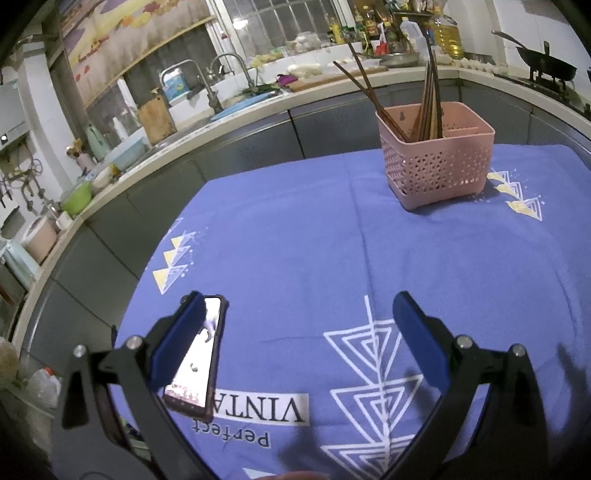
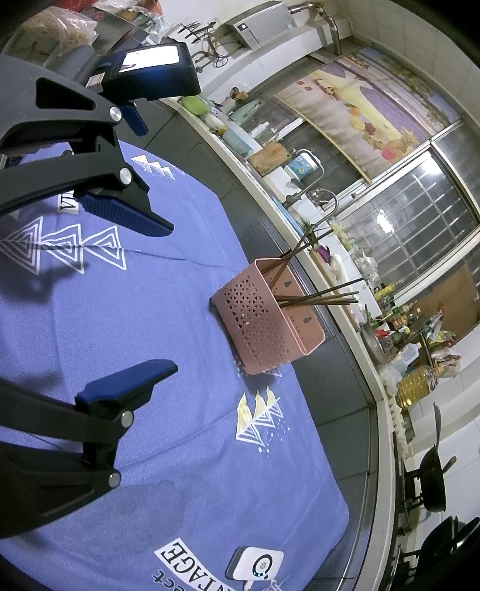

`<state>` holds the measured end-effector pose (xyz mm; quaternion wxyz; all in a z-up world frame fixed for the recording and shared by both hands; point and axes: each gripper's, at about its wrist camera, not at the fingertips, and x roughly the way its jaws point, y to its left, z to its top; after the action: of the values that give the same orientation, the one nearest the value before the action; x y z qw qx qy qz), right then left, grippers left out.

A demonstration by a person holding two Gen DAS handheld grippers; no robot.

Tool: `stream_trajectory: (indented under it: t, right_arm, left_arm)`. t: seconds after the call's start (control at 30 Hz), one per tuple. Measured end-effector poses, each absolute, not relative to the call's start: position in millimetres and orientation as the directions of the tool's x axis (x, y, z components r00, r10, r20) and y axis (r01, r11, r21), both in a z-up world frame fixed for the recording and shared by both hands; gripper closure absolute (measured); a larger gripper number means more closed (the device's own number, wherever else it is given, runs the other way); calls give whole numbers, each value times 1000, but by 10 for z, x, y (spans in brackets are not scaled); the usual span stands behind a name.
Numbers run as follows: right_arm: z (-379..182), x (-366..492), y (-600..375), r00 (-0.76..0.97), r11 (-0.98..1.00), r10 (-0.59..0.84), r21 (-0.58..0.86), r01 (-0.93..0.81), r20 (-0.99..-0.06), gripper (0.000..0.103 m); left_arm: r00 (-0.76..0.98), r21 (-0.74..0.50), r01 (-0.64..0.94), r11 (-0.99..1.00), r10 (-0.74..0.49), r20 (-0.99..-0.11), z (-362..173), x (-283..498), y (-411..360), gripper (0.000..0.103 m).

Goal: Organize utensils

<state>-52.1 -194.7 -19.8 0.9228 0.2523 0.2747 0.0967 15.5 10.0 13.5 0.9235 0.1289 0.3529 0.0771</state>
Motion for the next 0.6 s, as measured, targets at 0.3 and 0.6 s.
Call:
stream_trajectory:
  t: [0.3,0.6]
  right_arm:
    - [-195,-511,-1961,830,854,318,519,-41,-459,34]
    - [-192,-510,-1962,829,854,319,519,-41,-459,34]
  left_arm:
    - [744,295,-53,954,235,-625,130,141,109,6]
    - [726,289,-56,956,238,-645,86,156,119,6]
